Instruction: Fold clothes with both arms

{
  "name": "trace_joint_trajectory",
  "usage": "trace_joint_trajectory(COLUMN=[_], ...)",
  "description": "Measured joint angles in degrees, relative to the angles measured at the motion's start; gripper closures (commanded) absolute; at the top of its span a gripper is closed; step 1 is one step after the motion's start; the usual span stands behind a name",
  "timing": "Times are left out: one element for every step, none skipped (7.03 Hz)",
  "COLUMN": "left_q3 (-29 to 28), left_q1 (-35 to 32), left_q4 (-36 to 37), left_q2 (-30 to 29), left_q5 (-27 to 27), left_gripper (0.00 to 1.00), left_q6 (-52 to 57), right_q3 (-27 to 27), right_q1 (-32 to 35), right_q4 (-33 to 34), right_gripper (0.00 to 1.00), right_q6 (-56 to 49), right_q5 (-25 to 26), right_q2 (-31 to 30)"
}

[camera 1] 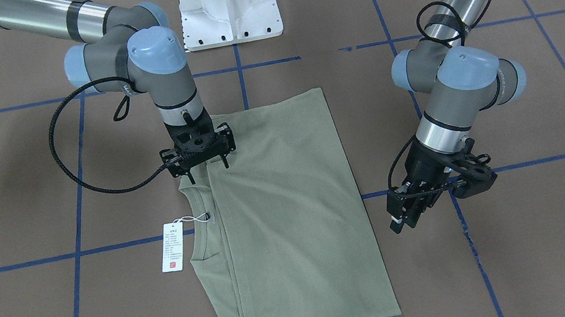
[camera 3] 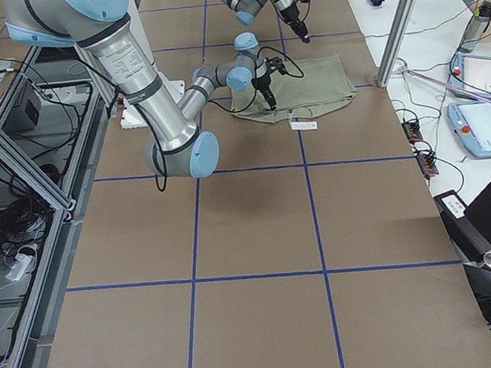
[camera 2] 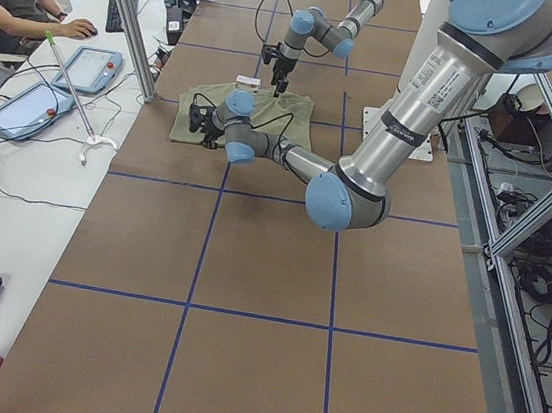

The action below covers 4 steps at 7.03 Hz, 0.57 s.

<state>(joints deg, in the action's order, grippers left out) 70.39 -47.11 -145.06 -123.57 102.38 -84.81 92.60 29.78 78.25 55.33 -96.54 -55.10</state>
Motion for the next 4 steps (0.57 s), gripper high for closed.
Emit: trace_joint_trajectory(left_q3=[0.2,0.4,0.4,0.4], left_q1=[0.0,0.0,0.0,0.0], left_q4=[0.0,0.0,0.1,0.1], left_q2=[0.0,0.0,0.0,0.0], left_q5=[0.0,0.1,0.1,0.1], left_gripper=[0.53,0.53,0.53,0.53], left_q6=[-0.1,-0.1,-0.1,-0.1], right_q3=[3.5,6.5,8.4,9.1], right_q1=[-0.9,-2.9,-5.4,-8.2], right_q4=[-0.3,-0.4,-0.4,-0.5], right_gripper=[0.00,0.00,0.00,0.01], right_q6=[7.2,16.6,25.9,34.7], right_q5=[0.1,1.4,4.0,7.3], right_q2=[-2.6,-4.7,-6.0,-6.5])
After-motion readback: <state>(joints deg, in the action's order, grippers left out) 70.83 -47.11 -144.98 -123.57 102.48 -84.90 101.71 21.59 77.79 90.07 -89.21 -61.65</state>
